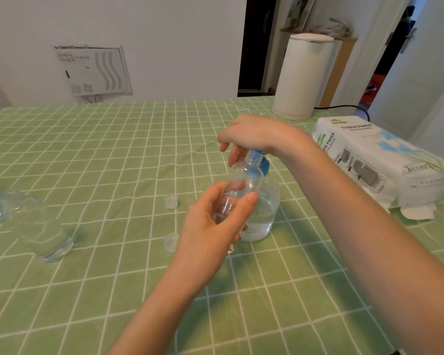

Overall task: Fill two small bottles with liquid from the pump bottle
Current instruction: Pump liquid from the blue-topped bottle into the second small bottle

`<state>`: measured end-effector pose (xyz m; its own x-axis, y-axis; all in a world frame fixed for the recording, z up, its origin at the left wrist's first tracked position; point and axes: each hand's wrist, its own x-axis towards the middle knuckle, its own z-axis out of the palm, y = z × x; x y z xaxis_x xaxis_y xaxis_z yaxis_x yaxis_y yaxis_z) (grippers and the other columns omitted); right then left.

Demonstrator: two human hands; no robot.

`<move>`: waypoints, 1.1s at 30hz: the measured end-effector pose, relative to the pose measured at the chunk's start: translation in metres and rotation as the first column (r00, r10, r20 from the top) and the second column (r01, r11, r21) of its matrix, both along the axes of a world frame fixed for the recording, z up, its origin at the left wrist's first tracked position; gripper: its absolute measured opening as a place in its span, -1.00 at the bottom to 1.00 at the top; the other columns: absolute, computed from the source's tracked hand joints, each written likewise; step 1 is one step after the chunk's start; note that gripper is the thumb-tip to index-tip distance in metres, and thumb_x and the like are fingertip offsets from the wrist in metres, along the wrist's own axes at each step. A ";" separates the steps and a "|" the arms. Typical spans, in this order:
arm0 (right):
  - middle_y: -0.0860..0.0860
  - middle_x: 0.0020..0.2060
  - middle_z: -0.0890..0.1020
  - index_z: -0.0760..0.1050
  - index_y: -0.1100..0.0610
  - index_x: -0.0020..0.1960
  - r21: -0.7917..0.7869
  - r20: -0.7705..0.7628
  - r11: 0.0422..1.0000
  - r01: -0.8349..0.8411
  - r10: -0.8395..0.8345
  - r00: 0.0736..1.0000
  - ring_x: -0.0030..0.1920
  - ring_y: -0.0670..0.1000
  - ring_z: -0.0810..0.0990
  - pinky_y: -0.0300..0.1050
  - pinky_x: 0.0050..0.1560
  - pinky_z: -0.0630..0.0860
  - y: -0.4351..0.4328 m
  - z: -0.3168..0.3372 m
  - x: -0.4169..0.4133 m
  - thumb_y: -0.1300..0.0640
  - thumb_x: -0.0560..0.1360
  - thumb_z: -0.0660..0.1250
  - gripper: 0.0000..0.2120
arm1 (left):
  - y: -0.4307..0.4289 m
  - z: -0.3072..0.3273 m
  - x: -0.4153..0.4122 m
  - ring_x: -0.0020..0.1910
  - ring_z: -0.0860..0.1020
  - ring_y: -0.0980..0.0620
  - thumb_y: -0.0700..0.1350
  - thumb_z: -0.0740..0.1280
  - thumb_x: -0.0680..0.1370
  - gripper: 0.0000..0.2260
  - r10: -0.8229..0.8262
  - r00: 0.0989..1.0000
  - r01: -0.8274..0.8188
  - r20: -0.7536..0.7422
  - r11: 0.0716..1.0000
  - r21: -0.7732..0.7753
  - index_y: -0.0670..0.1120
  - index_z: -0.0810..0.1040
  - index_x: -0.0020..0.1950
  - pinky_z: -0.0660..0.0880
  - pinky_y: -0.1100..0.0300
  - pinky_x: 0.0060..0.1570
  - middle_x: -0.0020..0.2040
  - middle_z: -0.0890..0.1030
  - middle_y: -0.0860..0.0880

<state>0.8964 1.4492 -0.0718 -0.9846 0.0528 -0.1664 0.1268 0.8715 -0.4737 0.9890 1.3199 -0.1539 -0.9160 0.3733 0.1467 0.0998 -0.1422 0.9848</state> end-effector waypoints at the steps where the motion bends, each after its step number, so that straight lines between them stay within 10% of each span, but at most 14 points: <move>1: 0.09 -0.02 0.63 0.53 0.03 -0.21 -0.004 0.004 1.000 0.001 -0.001 1.000 0.07 0.12 0.61 -0.10 -0.11 0.43 0.000 -0.002 0.000 0.03 0.53 0.17 -0.78 | 0.000 -0.001 0.001 -0.39 0.49 0.12 0.11 0.35 0.32 -0.66 -0.001 1.000 0.001 0.005 1.000 0.001 0.01 0.58 0.04 0.39 0.36 -0.47 -0.25 0.63 -0.02; 19: 0.10 -0.01 0.65 0.56 0.10 -0.03 0.023 0.013 1.000 -0.019 0.019 1.000 0.04 0.12 0.62 -0.16 -0.30 0.34 0.002 0.004 -0.002 0.00 0.54 0.20 -0.78 | 0.000 0.000 -0.002 -0.36 0.53 0.14 0.12 0.35 0.34 -0.64 -0.012 1.000 0.012 -0.017 1.000 -0.012 0.01 0.57 0.07 0.42 0.38 -0.42 -0.21 0.65 0.02; 33: 0.10 0.00 0.60 0.57 0.07 -0.15 -0.026 0.068 0.999 -0.023 0.025 0.997 -0.03 0.11 0.60 -0.07 -0.07 0.44 0.001 -0.011 -0.002 -0.02 0.54 0.17 -0.73 | -0.002 -0.007 0.000 -0.39 0.48 0.11 0.15 0.36 0.32 -0.77 -0.024 1.000 0.024 -0.006 1.000 0.012 0.15 0.61 -0.07 0.43 0.33 -0.44 -0.24 0.64 -0.05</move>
<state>0.8944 1.4497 -0.0829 -0.9718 0.0246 -0.2344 0.1391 0.8627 -0.4863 0.9892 1.3176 -0.1609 -0.9060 0.3933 0.1568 0.1020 -0.1568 0.9824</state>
